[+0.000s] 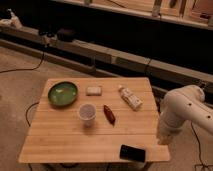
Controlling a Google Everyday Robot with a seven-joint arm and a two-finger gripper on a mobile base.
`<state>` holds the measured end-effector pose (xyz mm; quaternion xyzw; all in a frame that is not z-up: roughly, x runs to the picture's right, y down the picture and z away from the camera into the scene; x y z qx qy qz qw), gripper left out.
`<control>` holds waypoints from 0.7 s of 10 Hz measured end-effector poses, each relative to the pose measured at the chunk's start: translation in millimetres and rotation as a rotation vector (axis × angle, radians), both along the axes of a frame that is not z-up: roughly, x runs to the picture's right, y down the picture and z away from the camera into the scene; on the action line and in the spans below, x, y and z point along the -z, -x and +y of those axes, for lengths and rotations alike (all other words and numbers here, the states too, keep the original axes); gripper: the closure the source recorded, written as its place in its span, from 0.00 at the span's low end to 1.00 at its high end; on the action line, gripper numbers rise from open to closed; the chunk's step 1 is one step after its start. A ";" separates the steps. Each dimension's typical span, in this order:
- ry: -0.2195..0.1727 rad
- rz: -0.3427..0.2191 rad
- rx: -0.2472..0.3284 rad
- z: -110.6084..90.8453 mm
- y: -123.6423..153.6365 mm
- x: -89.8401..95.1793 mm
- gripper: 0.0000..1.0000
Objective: Push the eraser across the table
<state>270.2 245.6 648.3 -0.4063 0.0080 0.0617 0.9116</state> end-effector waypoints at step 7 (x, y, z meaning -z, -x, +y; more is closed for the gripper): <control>-0.030 0.047 -0.021 13.4 -2.1 -9.8 0.90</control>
